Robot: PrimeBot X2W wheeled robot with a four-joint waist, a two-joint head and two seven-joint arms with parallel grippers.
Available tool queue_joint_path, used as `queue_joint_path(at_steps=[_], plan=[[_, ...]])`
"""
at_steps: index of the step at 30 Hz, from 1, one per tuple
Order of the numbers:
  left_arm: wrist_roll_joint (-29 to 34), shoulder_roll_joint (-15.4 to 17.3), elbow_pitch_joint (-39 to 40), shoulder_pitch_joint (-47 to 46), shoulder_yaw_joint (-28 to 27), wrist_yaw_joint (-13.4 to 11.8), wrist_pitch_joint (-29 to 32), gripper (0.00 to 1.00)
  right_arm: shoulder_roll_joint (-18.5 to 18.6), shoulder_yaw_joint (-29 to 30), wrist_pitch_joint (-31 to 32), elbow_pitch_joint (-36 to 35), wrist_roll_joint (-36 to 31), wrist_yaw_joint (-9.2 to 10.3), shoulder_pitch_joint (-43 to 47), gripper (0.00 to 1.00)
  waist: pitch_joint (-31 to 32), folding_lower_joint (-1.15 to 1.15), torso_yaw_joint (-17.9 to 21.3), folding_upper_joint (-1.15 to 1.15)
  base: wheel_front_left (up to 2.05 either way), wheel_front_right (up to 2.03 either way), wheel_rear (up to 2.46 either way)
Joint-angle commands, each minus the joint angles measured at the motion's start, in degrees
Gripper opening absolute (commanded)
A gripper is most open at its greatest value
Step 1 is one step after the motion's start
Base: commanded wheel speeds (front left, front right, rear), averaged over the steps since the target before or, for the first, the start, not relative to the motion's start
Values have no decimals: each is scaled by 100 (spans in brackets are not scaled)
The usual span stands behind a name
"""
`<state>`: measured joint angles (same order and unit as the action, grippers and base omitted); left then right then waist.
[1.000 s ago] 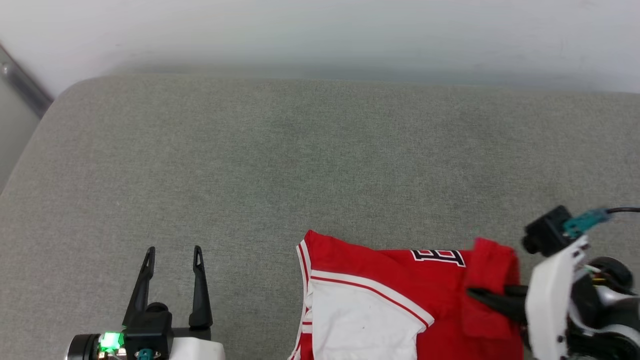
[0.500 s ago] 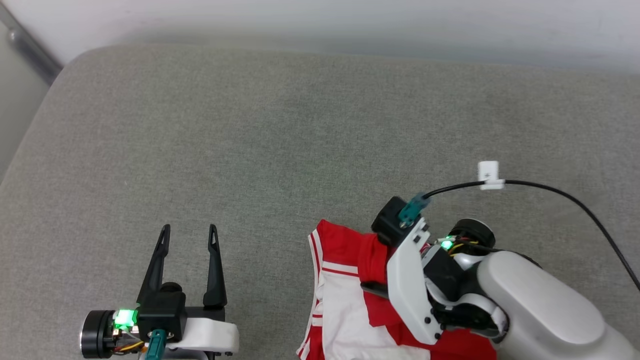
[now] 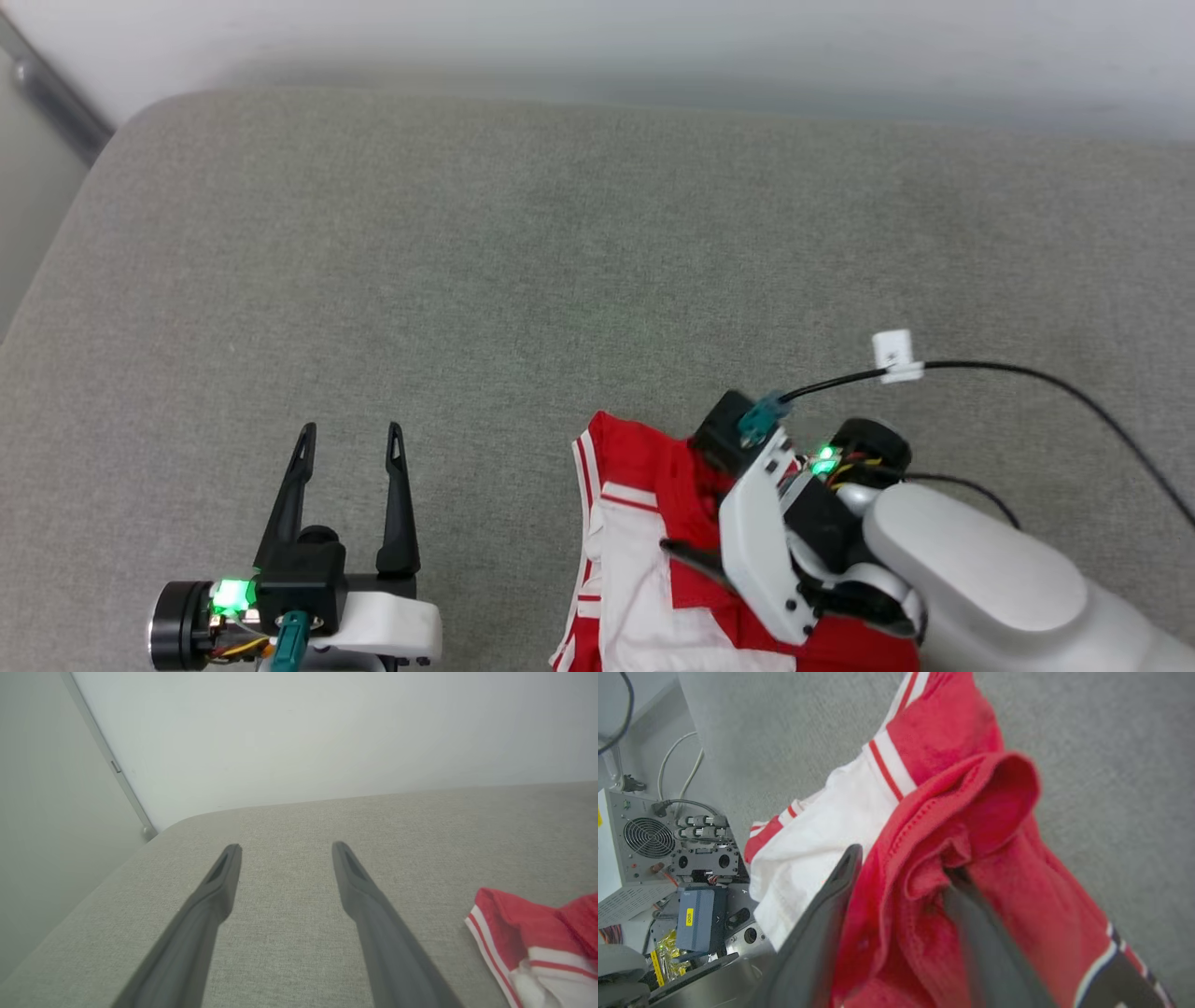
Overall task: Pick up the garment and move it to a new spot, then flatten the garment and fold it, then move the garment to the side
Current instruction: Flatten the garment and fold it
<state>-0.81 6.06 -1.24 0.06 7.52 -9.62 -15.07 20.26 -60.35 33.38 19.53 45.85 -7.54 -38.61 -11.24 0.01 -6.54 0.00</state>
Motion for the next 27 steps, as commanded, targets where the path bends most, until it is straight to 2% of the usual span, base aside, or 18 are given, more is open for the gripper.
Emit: queue_joint_path(at_steps=[1,4,7,12,13,17,22,27], plan=[[5,17,-6,65,-24,2,-13,100,133,42,-209,-142,9,9,-105,100,117,-1,66,0,0,0,0],[18,44,11,130,-76,-18,-13,100,407,312,-777,-438,-108,9,-119,100,265,-1,177,0,0,0,0],[32,57,18,205,-82,-6,-13,100,617,839,-1546,-533,-453,9,32,100,388,-1,304,0,0,0,0],[10,54,31,318,-107,9,-13,100,556,2131,-2937,-342,-1302,8,531,100,552,-1,515,0,0,0,0],[13,47,17,342,-128,-3,-13,100,372,2954,-3617,-243,-1817,8,938,100,620,-1,599,0,0,0,0],[10,56,39,386,-143,19,-13,100,40,3996,-4334,-138,-2472,8,1537,100,678,-1,700,0,0,0,0],[-19,32,51,400,-133,56,-13,100,-489,5092,-4767,-222,-3080,8,2269,100,738,-1,732,0,0,0,0],[-63,1,74,457,-126,131,-13,100,-1022,5802,-4854,-693,-3413,8,2992,100,821,-1,723,0,0,0,0]])
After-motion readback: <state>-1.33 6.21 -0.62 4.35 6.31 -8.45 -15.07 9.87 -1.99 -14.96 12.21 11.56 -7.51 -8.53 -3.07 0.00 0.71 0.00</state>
